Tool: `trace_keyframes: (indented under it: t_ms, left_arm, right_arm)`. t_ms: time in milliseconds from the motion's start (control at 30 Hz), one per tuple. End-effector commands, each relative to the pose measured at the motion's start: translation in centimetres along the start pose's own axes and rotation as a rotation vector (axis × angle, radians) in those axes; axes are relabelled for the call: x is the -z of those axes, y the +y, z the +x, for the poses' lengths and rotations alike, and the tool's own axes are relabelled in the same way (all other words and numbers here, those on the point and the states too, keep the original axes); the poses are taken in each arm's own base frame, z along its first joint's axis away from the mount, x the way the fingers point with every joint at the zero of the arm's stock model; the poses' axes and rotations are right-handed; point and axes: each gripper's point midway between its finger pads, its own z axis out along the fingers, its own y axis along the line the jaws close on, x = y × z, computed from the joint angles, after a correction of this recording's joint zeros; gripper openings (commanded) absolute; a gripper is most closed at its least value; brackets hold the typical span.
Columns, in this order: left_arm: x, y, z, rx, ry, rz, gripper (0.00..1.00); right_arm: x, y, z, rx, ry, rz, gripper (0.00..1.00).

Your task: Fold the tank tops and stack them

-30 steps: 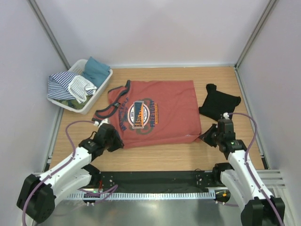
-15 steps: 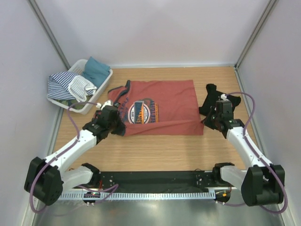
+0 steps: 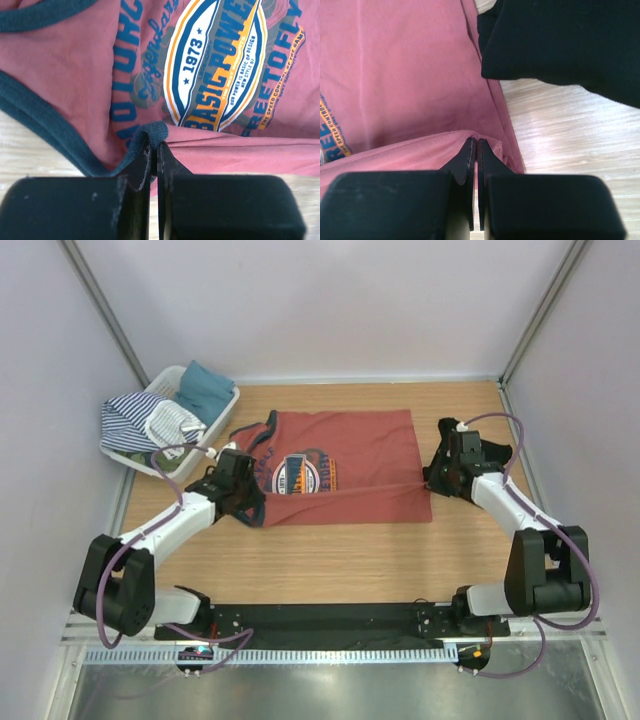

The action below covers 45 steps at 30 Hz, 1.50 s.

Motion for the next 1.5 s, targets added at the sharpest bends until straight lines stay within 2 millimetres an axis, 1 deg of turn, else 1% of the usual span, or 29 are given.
trace_keyframes:
  t_ms: [0, 133, 167, 233, 367, 400, 567, 667, 733, 767, 800, 833, 867, 900, 933, 967, 1067, 1100, 1133, 1167, 1200, 1233, 1267, 1300, 1333, 1367, 1400, 1433, 1467]
  left_arm:
    - [-0.5, -0.7, -2.3, -0.041, -0.061, 0.005, 0.0]
    - [-1.3, -0.7, -2.8, -0.056, -0.063, -0.017, 0.0]
    - [-1.6, -0.5, -2.8, -0.058, -0.06, -0.026, 0.0]
    - [-1.6, -0.6, -3.3, -0.064, -0.071, -0.032, 0.0]
    - [-1.9, -0.5, -3.8, -0.072, -0.082, -0.05, 0.0]
    - [-1.9, -0.4, -4.0, -0.073, -0.088, -0.058, 0.0]
    - [-2.5, -0.3, -4.7, -0.078, -0.095, -0.073, 0.0]
    - [-3.3, -0.1, -4.8, -0.085, -0.084, -0.092, 0.0]
    - [-4.0, 0.0, -4.9, -0.091, -0.08, -0.111, 0.0]
    - [-4.2, -0.3, -5.4, -0.096, -0.087, -0.111, 0.02]
    - [-4.4, -0.1, -5.4, -0.099, -0.082, -0.122, 0.06]
    - [-4.9, -0.1, -5.3, -0.106, -0.072, -0.127, 0.13]
    - [-5.0, -0.1, -5.5, -0.11, -0.074, -0.131, 0.18]
    - [-4.9, -0.6, -6.0, -0.109, -0.084, -0.121, 0.24]
    - [-4.9, -0.8, -6.2, -0.107, -0.092, -0.117, 0.27]
    - [-4.7, -1.2, -6.5, -0.105, -0.098, -0.1, 0.29]
    - [-4.3, -2.3, -7.7, -0.101, -0.134, -0.065, 0.34]
    - [-4.2, -2.7, -8.0, -0.104, -0.142, -0.057, 0.38]
    - [-4.0, -2.9, -8.3, -0.107, -0.147, -0.054, 0.44]
    - [-3.6, -3.1, -8.6, -0.106, -0.155, -0.048, 0.54]
    - [-3.4, -3.0, -8.6, -0.109, -0.158, -0.05, 0.58]
    - [-3.1, -3.0, -8.5, -0.114, -0.161, -0.047, 0.59]
    - [-2.4, -3.1, -8.9, -0.117, -0.178, -0.037, 0.6]
    - [-2.3, -2.5, -8.5, -0.12, -0.177, -0.048, 0.6]
    - [-2.0, -2.4, -8.4, -0.122, -0.178, -0.045, 0.6]
    - [-1.9, -2.1, -7.8, -0.132, -0.167, -0.048, 0.6]
    - [-1.5, -2.0, -7.6, -0.132, -0.163, -0.043, 0.62]
    - [-1.5, -1.7, -7.1, -0.133, -0.148, -0.046, 0.64]
    - [-1.4, -1.4, -6.7, -0.133, -0.139, -0.049, 0.66]
  right_arm:
    - [-0.3, 0.6, -2.9, 0.026, -0.073, 0.005, 0.01]
    - [-0.7, 0.9, -3.3, 0.027, -0.074, 0.007, 0.01]
    - [-0.6, 1.2, -3.7, 0.028, -0.082, 0.002, 0.01]
    - [-1.0, 1.2, -3.7, 0.034, -0.074, 0.013, 0.01]
    - [-1.5, 1.9, -4.4, 0.043, -0.075, 0.013, 0.01]
    - [-1.9, 1.9, -4.2, 0.044, -0.063, 0.019, 0.01]
    - [-2.9, 1.7, -4.6, 0.044, -0.058, 0.045, 0.01]
    - [-3.9, 1.7, -4.5, 0.042, -0.05, 0.057, 0.02]
    - [-4.4, 1.7, -4.6, 0.04, -0.053, 0.068, 0.06]
    - [-4.6, 1.7, -4.8, 0.037, -0.057, 0.072, 0.1]
    - [-4.7, 1.7, -4.9, 0.037, -0.057, 0.077, 0.15]
    - [-4.7, 2.0, -5.3, 0.037, -0.067, 0.077, 0.19]
    - [-4.6, 1.9, -5.5, 0.034, -0.07, 0.082, 0.21]
    - [-4.4, 2.0, -5.9, 0.03, -0.084, 0.085, 0.25]
    - [-4.3, 2.1, -5.9, 0.032, -0.088, 0.084, 0.27]
    - [-3.7, 2.4, -6.3, 0.035, -0.107, 0.074, 0.27]
    - [-3.0, 2.2, -6.5, 0.039, -0.125, 0.083, 0.3]
    - [-2.6, 2.3, -6.6, 0.037, -0.133, 0.08, 0.35]
    - [-2.4, 2.1, -6.3, 0.04, -0.128, 0.087, 0.39]
    - [-2.2, 2.1, -6.1, 0.041, -0.129, 0.084, 0.44]
    - [-1.4, 2.3, -6.3, 0.039, -0.147, 0.073, 0.5]
    - [-1.3, 2.1, -5.4, 0.044, -0.131, 0.065, 0.5]
    - [-1.0, 2.2, -5.0, 0.045, -0.129, 0.052, 0.5]
    - [-0.7, 2.6, -4.4, 0.051, -0.125, 0.034, 0.5]
    - [-0.3, 2.4, -3.5, 0.056, -0.117, 0.021, 0.5]
    - [-0.1, 2.7, -2.6, 0.059, -0.099, -0.002, 0.51]
    - [-0.1, 2.7, -1.8, 0.066, -0.085, -0.006, 0.52]
    - [0.1, 2.6, -0.4, 0.078, -0.062, -0.014, 0.55]
    - [0.2, 2.6, 0.4, 0.074, -0.048, -0.017, 0.57]
